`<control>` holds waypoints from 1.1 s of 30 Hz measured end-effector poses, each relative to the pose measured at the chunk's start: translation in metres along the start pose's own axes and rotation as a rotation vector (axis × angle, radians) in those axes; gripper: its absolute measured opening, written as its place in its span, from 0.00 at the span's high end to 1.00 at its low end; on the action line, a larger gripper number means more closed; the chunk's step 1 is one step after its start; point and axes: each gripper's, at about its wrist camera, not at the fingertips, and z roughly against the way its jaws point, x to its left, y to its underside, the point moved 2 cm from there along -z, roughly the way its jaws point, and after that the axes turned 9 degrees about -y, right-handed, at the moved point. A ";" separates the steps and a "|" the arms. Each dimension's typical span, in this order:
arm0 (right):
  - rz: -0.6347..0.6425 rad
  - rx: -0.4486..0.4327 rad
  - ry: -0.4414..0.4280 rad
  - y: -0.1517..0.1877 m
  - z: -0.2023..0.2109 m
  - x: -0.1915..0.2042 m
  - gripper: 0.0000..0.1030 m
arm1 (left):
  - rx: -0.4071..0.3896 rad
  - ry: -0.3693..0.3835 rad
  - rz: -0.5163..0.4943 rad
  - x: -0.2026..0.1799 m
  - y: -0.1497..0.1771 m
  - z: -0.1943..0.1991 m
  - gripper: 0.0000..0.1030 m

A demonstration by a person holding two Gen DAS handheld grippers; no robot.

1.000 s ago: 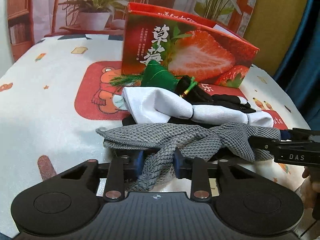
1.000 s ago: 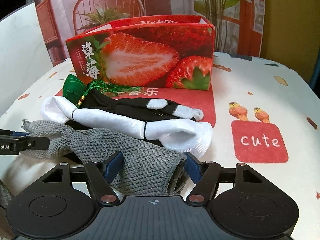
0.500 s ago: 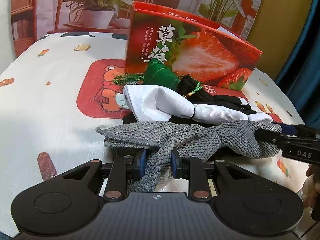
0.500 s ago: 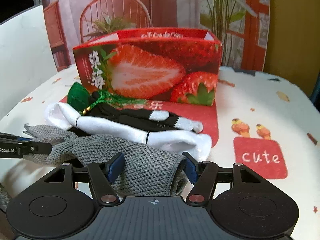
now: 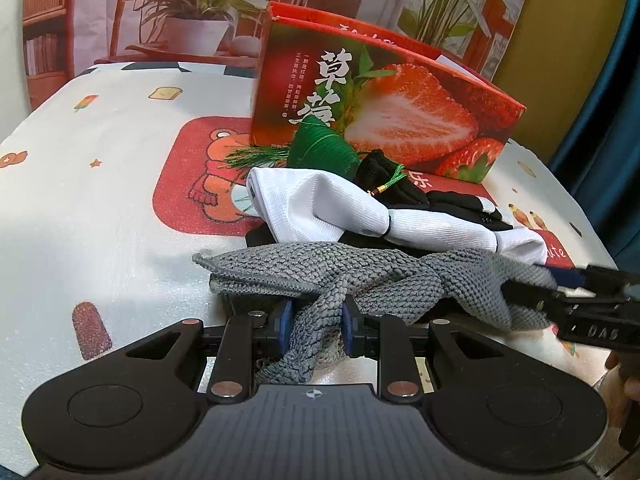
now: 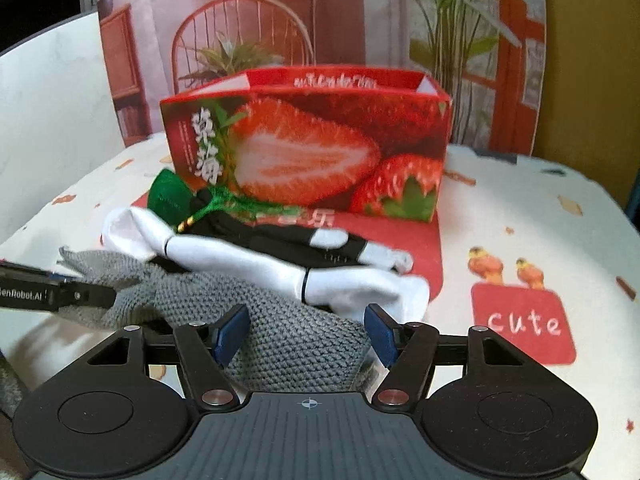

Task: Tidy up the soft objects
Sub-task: 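Lift the grey knit cloth with both tools into the red box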

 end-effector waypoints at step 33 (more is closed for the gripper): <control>0.016 -0.197 -0.080 -0.096 0.033 0.004 0.91 | -0.284 -0.025 -0.002 -0.012 -0.083 0.065 0.89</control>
